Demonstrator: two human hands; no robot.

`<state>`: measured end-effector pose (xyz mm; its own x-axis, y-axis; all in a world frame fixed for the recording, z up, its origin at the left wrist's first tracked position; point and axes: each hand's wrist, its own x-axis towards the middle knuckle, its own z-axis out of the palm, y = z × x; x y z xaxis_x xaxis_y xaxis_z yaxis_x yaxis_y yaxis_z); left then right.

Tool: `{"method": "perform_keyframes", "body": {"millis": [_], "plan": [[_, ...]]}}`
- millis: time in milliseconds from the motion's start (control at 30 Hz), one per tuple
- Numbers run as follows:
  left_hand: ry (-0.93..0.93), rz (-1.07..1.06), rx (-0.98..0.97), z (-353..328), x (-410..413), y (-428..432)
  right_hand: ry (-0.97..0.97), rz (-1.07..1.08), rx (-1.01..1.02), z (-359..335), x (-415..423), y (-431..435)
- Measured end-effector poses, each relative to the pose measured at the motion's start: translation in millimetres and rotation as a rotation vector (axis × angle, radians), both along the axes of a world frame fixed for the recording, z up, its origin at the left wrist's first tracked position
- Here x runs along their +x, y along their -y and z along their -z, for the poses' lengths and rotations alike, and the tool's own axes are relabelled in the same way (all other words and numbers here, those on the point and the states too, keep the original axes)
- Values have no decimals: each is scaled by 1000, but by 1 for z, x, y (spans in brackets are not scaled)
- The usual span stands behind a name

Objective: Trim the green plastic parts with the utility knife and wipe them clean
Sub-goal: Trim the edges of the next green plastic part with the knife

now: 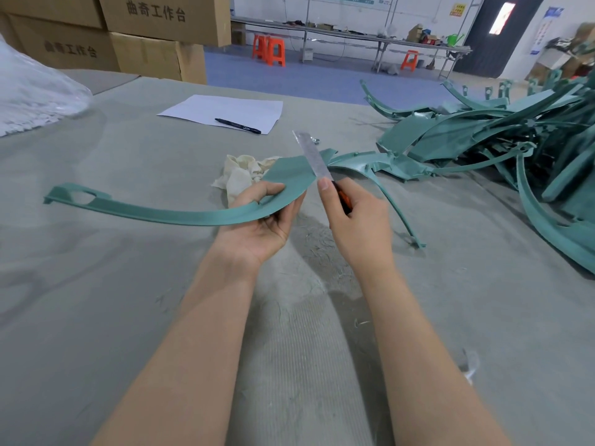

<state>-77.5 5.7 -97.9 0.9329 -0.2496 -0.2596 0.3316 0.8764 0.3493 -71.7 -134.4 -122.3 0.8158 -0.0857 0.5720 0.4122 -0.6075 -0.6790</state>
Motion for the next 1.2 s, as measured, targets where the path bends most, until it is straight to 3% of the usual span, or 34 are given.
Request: {"method": "perform_keyframes", "body": {"millis": [633, 867, 933, 1033, 1133, 1200], "plan": [[-69, -184, 56, 1, 4, 2, -50, -84, -69, 0, -7, -19], [4, -200, -132, 6, 5, -1, -68, -203, -88, 3, -14, -31], [48, -190, -86, 8, 1, -5, -68, -264, -95, 3, -18, -38], [12, -243, 160, 15, -1, -9, -94, -336, -115, 4, -22, -45], [122, -244, 52, 13, -1, -10, -121, -394, -82, 1, -24, -44], [93, -230, 8, 4, 2, -8, -131, -356, -40, -4, -23, -38]]}}
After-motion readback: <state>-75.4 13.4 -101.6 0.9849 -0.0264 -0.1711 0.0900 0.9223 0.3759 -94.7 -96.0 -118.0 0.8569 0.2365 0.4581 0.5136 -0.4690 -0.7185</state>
